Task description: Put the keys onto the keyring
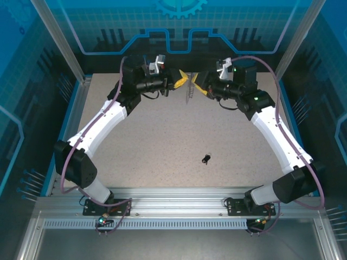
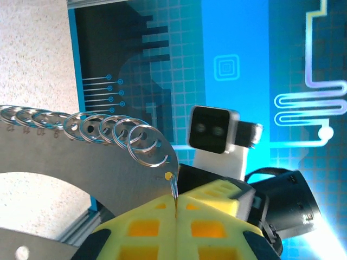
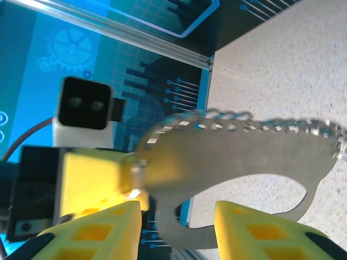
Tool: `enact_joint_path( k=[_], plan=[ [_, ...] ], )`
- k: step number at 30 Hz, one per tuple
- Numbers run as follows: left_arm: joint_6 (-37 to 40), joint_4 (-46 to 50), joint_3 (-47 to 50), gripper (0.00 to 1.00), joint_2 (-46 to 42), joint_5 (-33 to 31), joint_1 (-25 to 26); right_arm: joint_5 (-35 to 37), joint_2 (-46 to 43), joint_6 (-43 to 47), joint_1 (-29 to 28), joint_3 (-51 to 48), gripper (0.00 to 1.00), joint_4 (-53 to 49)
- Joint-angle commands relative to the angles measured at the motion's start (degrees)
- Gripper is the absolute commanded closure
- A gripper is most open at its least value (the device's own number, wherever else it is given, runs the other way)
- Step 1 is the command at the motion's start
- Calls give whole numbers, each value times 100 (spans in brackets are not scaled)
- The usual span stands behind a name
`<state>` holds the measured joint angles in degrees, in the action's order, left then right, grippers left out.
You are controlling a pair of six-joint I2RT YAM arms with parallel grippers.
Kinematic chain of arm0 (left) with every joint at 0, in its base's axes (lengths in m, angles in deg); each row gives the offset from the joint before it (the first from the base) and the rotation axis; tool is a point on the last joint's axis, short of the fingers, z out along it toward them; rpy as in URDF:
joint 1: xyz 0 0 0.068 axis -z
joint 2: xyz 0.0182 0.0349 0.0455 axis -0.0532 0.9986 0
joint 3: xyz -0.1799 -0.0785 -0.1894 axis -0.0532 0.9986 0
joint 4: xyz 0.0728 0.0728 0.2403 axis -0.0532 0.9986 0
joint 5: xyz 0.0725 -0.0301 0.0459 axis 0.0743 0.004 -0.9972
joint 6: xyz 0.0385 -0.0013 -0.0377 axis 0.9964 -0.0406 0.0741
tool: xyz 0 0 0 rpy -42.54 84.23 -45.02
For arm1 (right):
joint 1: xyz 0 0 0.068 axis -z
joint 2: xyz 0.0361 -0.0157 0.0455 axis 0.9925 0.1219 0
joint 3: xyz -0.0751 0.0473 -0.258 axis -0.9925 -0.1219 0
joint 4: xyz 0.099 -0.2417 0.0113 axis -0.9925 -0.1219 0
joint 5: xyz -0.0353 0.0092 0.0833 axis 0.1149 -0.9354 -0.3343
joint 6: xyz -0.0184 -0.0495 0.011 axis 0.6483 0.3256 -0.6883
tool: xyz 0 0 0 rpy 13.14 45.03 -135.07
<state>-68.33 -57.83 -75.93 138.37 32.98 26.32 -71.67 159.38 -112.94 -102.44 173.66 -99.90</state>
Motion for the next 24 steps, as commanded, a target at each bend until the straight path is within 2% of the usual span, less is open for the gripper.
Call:
enact_joint_path(
  k=[1, 8, 24],
  plan=[
    [624, -676, 197, 100, -284, 47, 27, 26, -249, -1150, -94, -297, 60, 691],
    [514, -1357, 503, 100, -311, 6, 29, 202, -377, -1607, -126, -602, 61, 1262],
    [527, -1550, 669, 100, -398, 87, 29, 344, -178, -1989, -296, -601, 64, 2021]
  ],
)
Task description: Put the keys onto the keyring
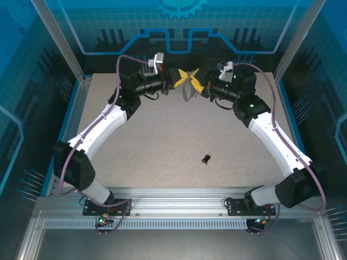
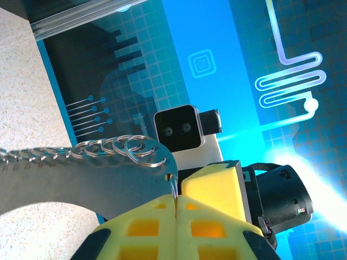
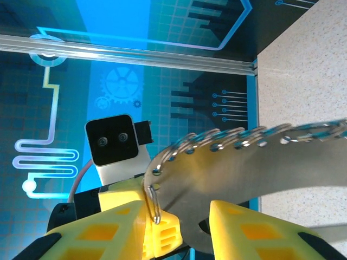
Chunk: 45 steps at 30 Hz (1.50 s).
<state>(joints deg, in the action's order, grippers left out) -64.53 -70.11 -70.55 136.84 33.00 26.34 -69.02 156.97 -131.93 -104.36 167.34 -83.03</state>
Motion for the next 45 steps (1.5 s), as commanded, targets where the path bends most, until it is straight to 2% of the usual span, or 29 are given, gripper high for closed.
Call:
enact_joint_path(
  k=[1, 13, 16, 21, 25, 29, 32, 38, 45],
  plan=[
    [142, -335, 154, 100, -256, 83, 25, 95, 56, -89, -110, 41, 65, 348],
    [41, -562, 304, 100, -310, 109, 34, 100, 243, -163, -174, 131, 71, 510],
    [34, -572, 309, 100, -304, 109, 31, 63, 292, -209, -175, 157, 78, 595],
    [80, -521, 283, 100, -274, 127, 57, -24, 382, -238, -160, 191, 99, 620],
    [179, -403, 225, 100, -273, 126, 61, -181, 421, -240, -67, 165, 100, 604],
    [429, -42, 55, 68, -282, 170, -25, -612, 453, -6, 229, 205, 100, 431],
    [570, 132, -11, 53, -309, 211, -176, -1086, 508, 275, 486, 325, 100, 275],
    [865, 481, -210, 46, -240, 490, -403, -1918, 670, 832, 789, 690, 100, -45],
    [1156, 784, -577, 46, 55, 920, -439, -2593, 930, 1225, 818, 1171, 100, -228]
  ],
)
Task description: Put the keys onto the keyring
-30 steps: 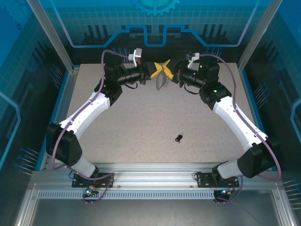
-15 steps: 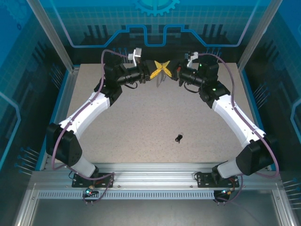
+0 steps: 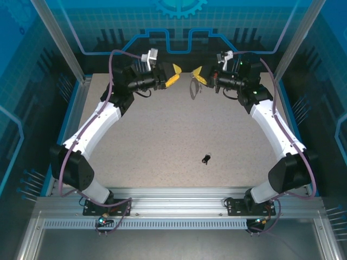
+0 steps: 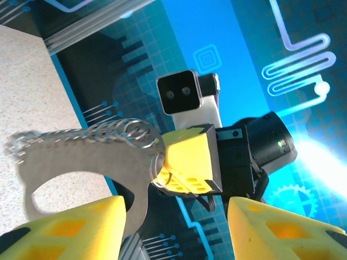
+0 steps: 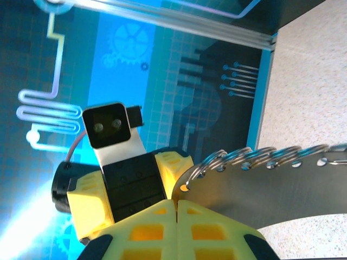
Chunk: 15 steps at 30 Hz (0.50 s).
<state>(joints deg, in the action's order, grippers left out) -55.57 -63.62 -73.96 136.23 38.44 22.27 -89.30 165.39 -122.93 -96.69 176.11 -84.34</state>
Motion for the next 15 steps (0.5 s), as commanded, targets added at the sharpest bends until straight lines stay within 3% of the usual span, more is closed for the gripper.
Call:
enact_joint_path(
  k=[1, 15],
  plan=[
    [234, 105, -249, 47, 143, 403, -35, -624, 123, 337, 50, 349, 100, -92],
    [-213, -577, -198, 51, 341, 391, 36, -978, 527, -68, -124, 520, 100, 510]
  ],
)
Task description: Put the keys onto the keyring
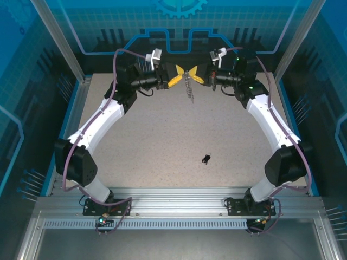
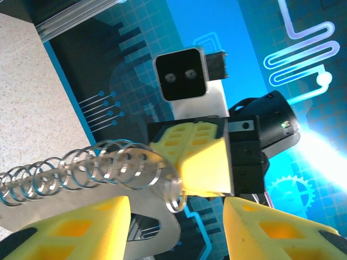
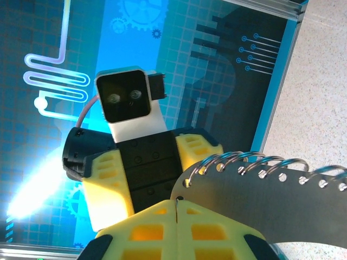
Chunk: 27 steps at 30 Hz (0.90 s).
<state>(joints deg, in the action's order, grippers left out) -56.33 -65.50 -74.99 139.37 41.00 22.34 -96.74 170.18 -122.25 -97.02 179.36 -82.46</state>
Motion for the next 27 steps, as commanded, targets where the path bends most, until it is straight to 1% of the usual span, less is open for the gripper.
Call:
enact_joint_path(
  k=[1, 7, 13, 21, 27],
  plan=[
    [-153, -433, -81, 51, 22, 136, 46, -247, 65, -167, -96, 195, 100, 368],
    [-159, -471, -50, 53, 35, 127, 108, -315, 168, -378, -166, 211, 100, 701],
    [-147, -488, -1, 56, 18, 131, 108, -331, 195, -404, -207, 247, 100, 746],
    [-184, -589, 86, 69, -50, 136, 106, -278, 151, -387, -239, 161, 100, 731],
    [-252, -738, 187, 78, -122, 179, 110, -247, 142, -369, -254, 107, 100, 730]
  ],
)
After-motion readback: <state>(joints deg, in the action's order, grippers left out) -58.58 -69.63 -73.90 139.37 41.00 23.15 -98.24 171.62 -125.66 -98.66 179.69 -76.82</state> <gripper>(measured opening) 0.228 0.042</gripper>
